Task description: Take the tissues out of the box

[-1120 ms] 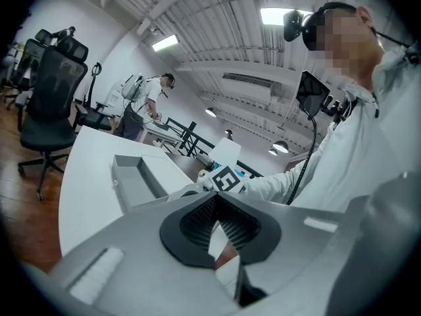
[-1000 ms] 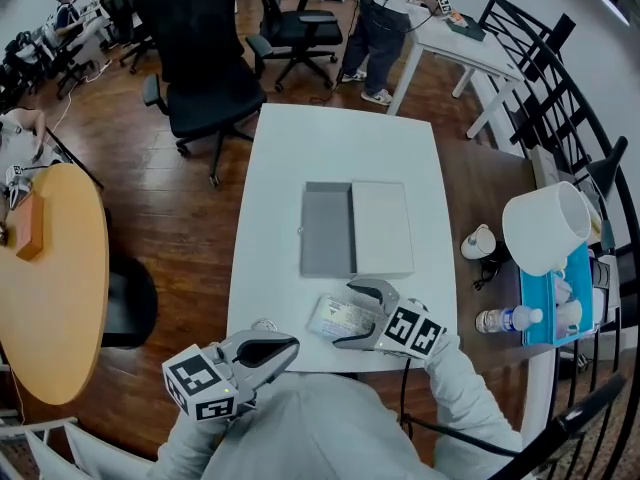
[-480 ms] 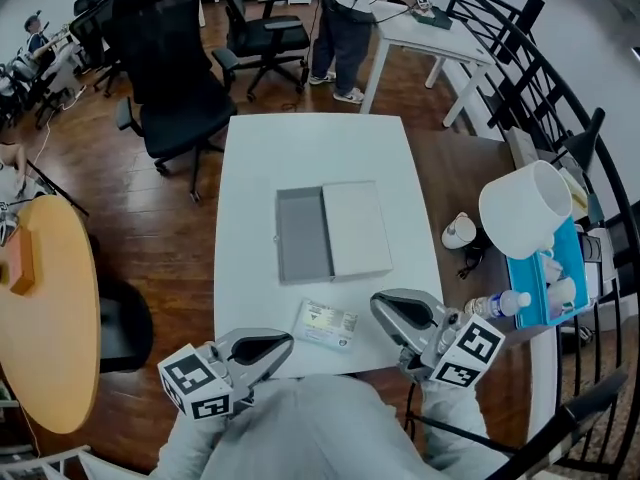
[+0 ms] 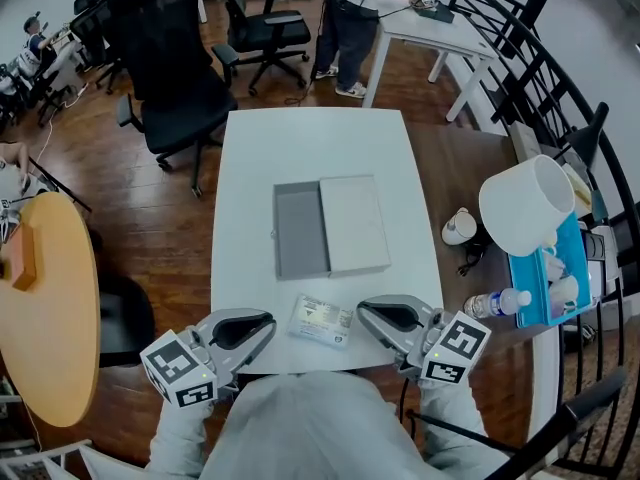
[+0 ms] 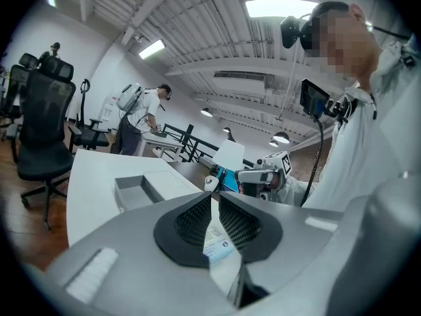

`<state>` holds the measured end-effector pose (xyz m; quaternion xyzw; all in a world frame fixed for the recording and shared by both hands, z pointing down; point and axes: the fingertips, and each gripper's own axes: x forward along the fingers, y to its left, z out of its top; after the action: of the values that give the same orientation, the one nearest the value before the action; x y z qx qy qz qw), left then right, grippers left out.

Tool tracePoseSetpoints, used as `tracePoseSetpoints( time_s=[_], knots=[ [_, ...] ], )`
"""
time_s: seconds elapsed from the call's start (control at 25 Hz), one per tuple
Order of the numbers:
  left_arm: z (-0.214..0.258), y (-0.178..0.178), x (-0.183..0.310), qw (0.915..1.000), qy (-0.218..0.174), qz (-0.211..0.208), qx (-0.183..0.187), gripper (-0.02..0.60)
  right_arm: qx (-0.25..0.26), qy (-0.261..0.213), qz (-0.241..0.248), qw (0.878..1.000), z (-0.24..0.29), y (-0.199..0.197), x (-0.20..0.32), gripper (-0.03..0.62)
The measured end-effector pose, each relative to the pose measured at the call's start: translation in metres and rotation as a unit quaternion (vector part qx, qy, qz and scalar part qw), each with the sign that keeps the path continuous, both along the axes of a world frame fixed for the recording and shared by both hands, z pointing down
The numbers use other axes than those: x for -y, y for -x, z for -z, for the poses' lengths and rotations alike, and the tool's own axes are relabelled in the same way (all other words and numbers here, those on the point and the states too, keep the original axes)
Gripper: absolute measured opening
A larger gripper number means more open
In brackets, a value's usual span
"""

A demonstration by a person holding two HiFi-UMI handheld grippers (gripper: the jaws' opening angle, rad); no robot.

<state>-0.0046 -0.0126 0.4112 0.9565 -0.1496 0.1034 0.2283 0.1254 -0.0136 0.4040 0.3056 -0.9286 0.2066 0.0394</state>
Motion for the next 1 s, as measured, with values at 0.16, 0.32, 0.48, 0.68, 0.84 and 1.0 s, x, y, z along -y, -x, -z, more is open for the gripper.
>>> tracePoseSetpoints(
  time_s=[0.16,0.32,0.48,0.68,0.84,1.0],
  knots=[
    [0.0,0.003,0.009,0.9996,-0.02,0.005,0.02,0.064,-0.013,0.002,0.021,1.0,-0.008,-0.001,-0.001,0.002],
    [0.001,0.004,0.014,0.9994,-0.021,0.017,0.024,0.064,-0.011,0.01,0.033,0.999,-0.013,-0.003,-0.003,0.002],
    [0.001,0.001,0.012,0.9992,-0.019,0.025,0.024,0.064,-0.01,0.019,0.037,0.999,-0.019,-0.006,-0.006,0.002],
    [0.002,0.002,0.011,0.9987,-0.021,0.036,0.03,0.064,-0.011,0.021,0.042,0.999,-0.021,-0.009,-0.006,0.002],
    [0.002,0.004,0.011,0.9982,-0.022,0.045,0.032,0.064,-0.01,0.022,0.049,0.998,-0.022,-0.008,-0.005,0.002],
    [0.001,0.007,0.007,0.9982,-0.02,0.046,0.034,0.063,-0.015,0.026,0.054,0.998,-0.024,-0.005,-0.007,0.002]
  ],
)
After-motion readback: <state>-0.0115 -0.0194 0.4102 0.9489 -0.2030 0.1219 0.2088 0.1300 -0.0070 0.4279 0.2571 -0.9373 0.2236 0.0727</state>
